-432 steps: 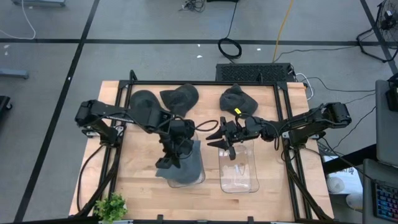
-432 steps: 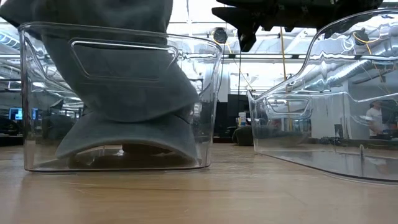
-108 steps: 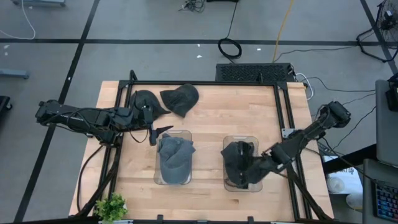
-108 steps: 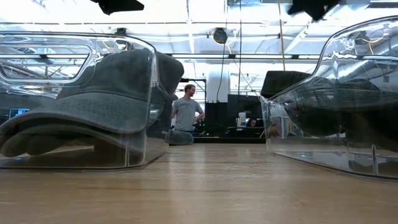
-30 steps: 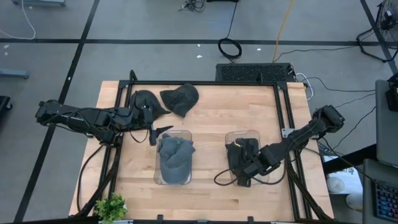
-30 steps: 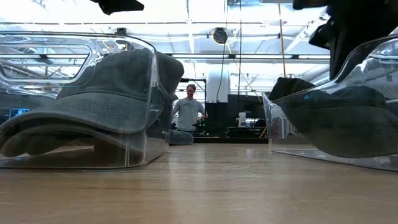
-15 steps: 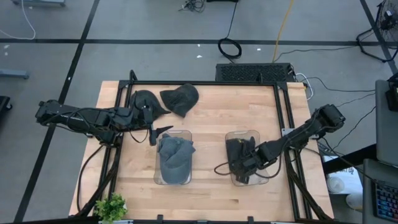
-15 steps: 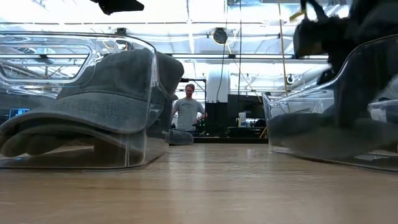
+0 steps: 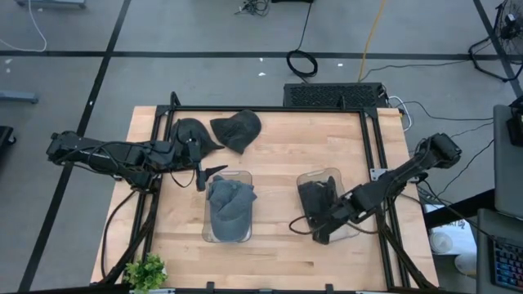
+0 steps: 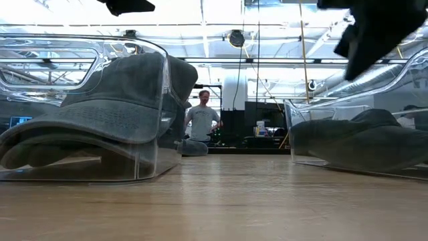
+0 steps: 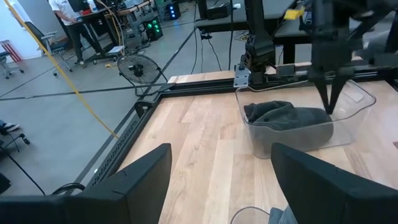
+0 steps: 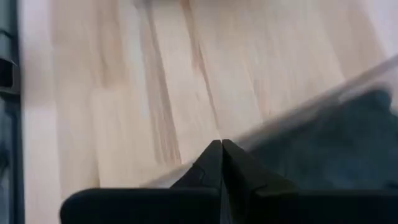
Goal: Pick & Place hat
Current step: Put the left black cap into the right transparent bin
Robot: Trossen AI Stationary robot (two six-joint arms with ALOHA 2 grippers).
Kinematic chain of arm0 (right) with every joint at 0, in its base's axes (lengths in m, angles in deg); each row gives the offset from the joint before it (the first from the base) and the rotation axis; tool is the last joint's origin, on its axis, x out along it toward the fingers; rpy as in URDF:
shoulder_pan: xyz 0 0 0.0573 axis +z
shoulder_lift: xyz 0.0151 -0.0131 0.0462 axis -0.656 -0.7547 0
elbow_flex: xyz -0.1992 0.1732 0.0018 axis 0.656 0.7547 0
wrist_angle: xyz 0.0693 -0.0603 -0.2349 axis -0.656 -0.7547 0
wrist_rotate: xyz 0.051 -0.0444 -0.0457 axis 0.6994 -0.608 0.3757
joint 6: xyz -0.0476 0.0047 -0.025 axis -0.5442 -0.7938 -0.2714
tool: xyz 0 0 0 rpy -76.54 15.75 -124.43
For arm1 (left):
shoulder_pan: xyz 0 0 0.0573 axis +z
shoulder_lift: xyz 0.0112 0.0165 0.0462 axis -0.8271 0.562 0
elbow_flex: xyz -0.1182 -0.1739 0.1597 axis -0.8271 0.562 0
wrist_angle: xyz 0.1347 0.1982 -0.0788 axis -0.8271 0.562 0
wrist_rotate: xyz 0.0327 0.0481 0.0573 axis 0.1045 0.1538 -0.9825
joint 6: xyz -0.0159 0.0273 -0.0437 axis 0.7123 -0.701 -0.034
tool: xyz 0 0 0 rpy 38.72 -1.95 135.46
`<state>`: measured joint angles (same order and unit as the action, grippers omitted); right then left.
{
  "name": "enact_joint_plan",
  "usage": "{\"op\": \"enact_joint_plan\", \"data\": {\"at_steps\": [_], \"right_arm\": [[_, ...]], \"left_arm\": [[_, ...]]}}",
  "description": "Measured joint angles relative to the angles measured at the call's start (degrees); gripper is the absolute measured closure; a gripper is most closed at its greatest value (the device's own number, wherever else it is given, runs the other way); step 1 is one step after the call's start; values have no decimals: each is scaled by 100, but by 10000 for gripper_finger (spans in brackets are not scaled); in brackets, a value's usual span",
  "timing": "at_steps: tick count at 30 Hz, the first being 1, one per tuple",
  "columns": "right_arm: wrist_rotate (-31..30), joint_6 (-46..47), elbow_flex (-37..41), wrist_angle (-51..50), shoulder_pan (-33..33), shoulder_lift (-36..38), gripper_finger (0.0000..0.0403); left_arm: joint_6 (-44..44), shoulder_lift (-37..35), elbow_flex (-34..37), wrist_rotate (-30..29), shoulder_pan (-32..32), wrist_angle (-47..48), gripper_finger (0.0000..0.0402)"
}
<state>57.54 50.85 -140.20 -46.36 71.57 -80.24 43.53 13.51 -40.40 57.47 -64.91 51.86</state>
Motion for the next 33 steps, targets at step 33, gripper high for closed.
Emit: {"op": "enact_joint_plan", "data": {"at_steps": [33], "right_arm": [[-81,-4871,-15,3941,-3313,260,302]], "left_arm": [[431,-4,0,2,2,-2790,127]]}}
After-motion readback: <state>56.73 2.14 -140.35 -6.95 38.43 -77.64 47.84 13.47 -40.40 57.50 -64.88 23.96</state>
